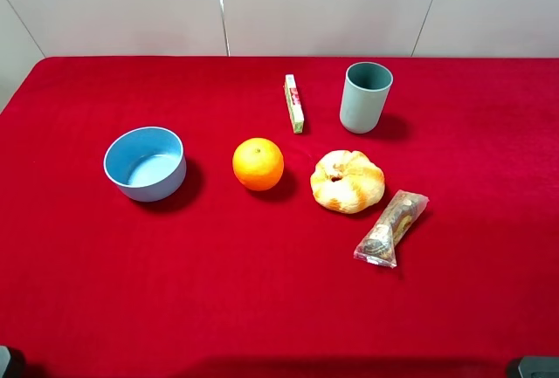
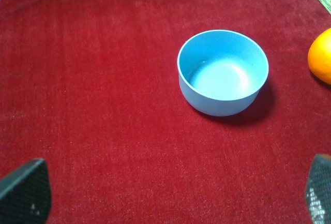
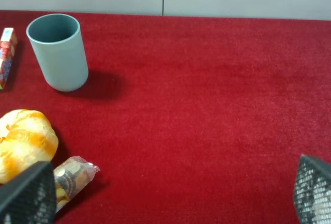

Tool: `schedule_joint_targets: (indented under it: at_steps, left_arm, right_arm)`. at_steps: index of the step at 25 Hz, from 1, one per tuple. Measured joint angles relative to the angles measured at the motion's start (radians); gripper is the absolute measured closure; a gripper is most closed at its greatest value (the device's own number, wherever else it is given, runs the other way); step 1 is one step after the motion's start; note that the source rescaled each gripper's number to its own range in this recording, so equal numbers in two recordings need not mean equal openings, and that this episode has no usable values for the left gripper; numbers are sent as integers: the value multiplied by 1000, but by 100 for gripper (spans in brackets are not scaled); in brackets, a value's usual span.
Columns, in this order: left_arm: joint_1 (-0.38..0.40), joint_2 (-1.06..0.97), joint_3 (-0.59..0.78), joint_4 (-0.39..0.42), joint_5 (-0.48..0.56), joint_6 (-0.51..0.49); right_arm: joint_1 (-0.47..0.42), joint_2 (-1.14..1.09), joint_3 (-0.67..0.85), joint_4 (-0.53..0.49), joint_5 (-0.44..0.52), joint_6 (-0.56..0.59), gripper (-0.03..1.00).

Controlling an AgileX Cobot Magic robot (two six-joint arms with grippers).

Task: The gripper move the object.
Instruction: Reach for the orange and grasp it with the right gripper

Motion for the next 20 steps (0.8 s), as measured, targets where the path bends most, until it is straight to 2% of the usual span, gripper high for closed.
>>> schedule_joint_targets:
  at_steps: [6, 12, 15, 20]
  left_arm:
    - [0, 0, 0, 0, 0, 0]
    - [0, 0, 0, 0, 0, 0]
    - [0, 0, 0, 0, 0, 0]
    - [0, 0, 0, 0, 0, 0]
  right_arm:
    - [0, 23, -29, 24, -47, 0, -3]
    - [0, 250, -128, 60, -107, -35, -3]
    - [0, 389, -183, 94, -130, -107, -3]
    - [0, 622, -279, 205, -136, -291, -3]
